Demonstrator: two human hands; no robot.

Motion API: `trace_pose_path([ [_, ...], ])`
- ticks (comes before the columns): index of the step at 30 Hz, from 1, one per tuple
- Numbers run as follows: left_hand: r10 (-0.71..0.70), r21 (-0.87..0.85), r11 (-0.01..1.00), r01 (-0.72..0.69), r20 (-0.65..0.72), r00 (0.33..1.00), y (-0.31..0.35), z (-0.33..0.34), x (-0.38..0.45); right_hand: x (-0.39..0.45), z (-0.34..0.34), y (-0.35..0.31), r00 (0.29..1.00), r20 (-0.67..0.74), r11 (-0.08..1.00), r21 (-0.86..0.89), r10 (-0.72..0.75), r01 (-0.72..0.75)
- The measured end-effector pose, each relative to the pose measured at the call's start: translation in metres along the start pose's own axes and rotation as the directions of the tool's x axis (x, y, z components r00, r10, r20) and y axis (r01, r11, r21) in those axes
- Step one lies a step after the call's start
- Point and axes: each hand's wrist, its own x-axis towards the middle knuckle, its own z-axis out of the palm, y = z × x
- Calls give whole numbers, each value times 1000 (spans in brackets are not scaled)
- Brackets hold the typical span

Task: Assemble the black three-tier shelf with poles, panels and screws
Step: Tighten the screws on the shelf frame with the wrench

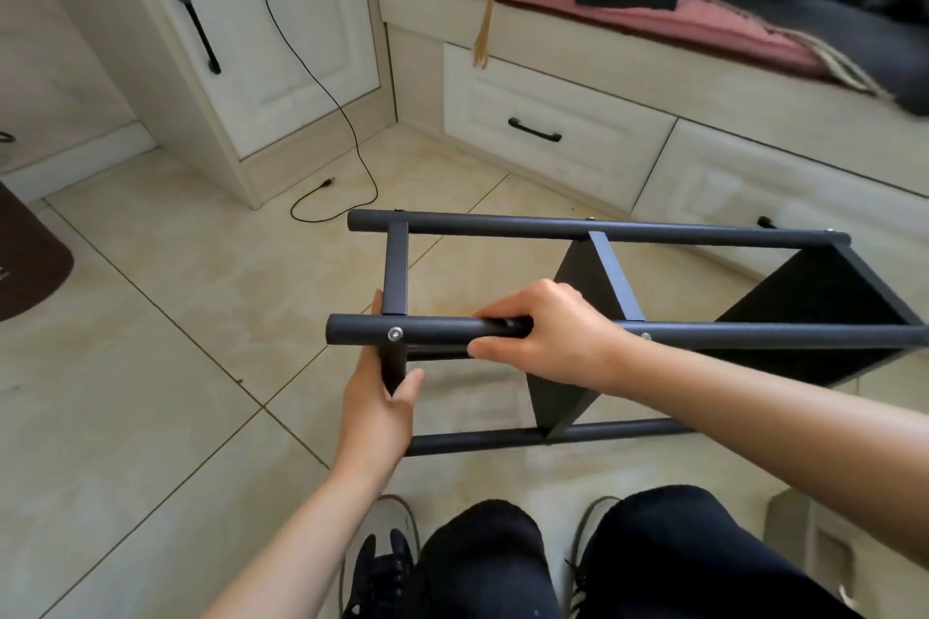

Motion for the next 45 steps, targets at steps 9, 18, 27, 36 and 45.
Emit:
trace_pose_path([
  [9,409,32,912,-408,-100,907,115,-46,-13,-24,-68,-47,968,-252,958,278,3,69],
  [18,674,185,729,-659,-25,738,245,-57,-42,-62,-132,-60,897,-413,809,575,158,122],
  [27,816,455,467,-758,109,568,312,-4,-60,-121,-154,-18,831,-455,542,808,319,233],
  [36,873,525,325,-787,154,463,322,46,-82,-163,-141,12,789,-396,324,909,470,264],
  [45,927,523,150,-839,222,303,313,100,-100,-185,-129,43,697,-429,225,902,575,370],
])
